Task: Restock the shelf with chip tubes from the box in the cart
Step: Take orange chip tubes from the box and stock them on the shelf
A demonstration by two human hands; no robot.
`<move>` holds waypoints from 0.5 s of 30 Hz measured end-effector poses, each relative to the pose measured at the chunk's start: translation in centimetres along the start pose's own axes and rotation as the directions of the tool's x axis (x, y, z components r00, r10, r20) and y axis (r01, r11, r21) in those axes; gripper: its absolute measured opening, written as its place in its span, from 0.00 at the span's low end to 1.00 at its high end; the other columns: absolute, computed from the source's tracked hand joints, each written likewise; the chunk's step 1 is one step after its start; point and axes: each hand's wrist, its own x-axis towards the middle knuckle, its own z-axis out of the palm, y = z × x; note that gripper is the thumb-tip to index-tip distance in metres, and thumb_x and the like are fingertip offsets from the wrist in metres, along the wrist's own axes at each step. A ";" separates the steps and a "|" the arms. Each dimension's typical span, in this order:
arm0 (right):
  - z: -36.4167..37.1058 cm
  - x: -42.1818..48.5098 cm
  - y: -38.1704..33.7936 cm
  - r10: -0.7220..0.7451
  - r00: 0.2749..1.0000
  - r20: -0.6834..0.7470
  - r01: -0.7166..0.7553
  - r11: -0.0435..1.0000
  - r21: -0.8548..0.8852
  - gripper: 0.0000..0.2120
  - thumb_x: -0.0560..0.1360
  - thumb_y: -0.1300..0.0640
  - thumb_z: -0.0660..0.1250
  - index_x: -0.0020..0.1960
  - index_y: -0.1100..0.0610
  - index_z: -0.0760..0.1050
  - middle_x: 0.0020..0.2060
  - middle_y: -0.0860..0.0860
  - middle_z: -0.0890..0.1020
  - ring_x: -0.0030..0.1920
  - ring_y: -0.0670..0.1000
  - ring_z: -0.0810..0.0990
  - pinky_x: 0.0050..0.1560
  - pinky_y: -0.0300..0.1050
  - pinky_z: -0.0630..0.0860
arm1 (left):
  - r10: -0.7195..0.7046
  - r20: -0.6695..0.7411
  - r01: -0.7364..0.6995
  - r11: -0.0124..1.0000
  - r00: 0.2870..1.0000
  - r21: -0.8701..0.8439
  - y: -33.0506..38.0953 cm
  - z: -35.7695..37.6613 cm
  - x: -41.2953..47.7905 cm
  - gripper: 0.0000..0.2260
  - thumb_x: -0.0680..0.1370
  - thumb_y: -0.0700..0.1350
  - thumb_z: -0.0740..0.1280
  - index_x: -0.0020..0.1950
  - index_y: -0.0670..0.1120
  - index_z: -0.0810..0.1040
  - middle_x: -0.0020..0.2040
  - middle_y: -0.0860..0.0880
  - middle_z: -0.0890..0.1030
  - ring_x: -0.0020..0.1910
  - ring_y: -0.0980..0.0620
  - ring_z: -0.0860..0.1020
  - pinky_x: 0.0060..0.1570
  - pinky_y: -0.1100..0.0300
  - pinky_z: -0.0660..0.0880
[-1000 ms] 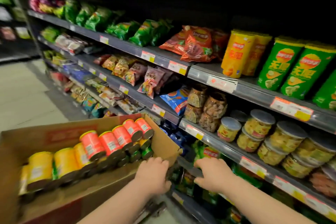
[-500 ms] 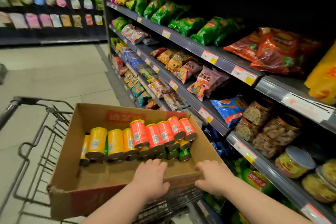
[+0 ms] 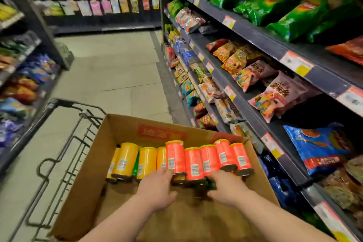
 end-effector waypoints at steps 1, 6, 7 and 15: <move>0.0 0.9 0.2 0.002 1.000 0.014 -0.002 1.000 0.018 0.26 0.73 0.46 0.65 0.70 0.48 0.65 0.67 0.49 0.73 0.65 0.54 0.73 0.62 0.49 0.73 | -0.016 0.007 0.016 1.000 1.000 -0.018 0.2 0.1 0.9 0.29 0.76 0.59 0.62 0.74 0.50 0.60 0.69 0.49 0.68 0.67 0.49 0.69 0.64 0.54 0.68; 0.3 5.2 1.0 -0.004 0.998 0.061 -0.002 0.995 0.095 0.28 0.74 0.48 0.66 0.72 0.50 0.62 0.67 0.51 0.71 0.66 0.55 0.72 0.64 0.49 0.71 | -0.102 0.069 0.111 0.984 0.992 -0.137 0.5 0.6 4.9 0.36 0.76 0.58 0.63 0.78 0.49 0.50 0.75 0.48 0.60 0.72 0.48 0.64 0.67 0.54 0.65; 0.3 5.8 1.0 -0.006 0.998 0.066 -0.001 0.993 0.115 0.28 0.74 0.49 0.66 0.72 0.51 0.61 0.68 0.51 0.71 0.66 0.55 0.72 0.65 0.49 0.71 | -0.127 0.078 0.139 0.975 0.989 -0.173 0.4 0.7 5.5 0.37 0.76 0.58 0.63 0.78 0.49 0.49 0.75 0.48 0.59 0.72 0.48 0.63 0.67 0.54 0.65; 2.0 10.2 -0.2 0.031 0.994 0.105 -0.060 0.958 0.280 0.37 0.71 0.48 0.67 0.75 0.51 0.54 0.65 0.52 0.72 0.63 0.55 0.74 0.63 0.53 0.73 | -0.286 0.202 0.350 0.788 0.937 -0.507 -0.1 1.5 9.6 0.42 0.68 0.62 0.67 0.76 0.46 0.55 0.71 0.46 0.68 0.67 0.48 0.70 0.66 0.53 0.68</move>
